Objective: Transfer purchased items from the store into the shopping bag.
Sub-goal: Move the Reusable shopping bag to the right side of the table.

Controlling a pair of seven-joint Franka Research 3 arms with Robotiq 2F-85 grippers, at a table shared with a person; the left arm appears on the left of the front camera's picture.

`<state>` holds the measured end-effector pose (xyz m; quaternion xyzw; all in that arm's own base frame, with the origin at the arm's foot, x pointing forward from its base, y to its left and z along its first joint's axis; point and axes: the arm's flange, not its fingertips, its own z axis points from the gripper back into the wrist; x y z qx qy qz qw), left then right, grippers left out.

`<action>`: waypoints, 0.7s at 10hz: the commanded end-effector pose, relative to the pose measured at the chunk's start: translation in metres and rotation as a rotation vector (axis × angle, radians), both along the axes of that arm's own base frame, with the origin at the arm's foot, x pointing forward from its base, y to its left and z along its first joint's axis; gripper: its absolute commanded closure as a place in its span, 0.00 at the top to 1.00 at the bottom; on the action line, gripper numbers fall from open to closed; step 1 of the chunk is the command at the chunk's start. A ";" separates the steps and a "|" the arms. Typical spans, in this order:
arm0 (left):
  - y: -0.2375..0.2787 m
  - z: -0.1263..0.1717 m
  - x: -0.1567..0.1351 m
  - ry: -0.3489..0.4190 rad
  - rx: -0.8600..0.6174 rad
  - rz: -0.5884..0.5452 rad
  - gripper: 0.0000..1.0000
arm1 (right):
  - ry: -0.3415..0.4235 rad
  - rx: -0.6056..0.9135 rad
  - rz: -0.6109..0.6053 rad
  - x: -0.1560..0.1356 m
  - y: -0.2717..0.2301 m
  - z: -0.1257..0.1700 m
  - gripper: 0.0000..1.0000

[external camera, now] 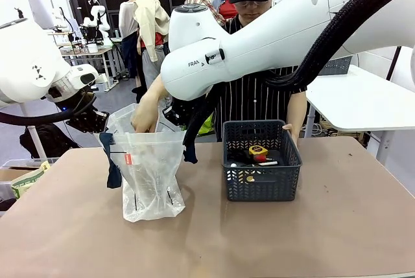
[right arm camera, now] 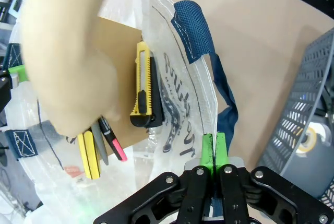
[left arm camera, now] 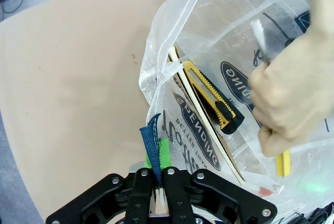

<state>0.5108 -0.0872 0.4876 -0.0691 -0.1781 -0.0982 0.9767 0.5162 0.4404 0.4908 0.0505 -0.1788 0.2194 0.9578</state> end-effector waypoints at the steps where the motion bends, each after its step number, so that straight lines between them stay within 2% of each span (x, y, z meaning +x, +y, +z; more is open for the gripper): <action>1: 0.002 0.002 -0.003 -0.003 0.011 0.018 0.00 | -0.003 0.002 -0.020 0.000 0.000 0.001 0.00; 7: 0.002 0.002 -0.003 -0.003 0.011 0.018 0.00 | -0.003 0.002 -0.020 0.000 0.000 0.001 0.00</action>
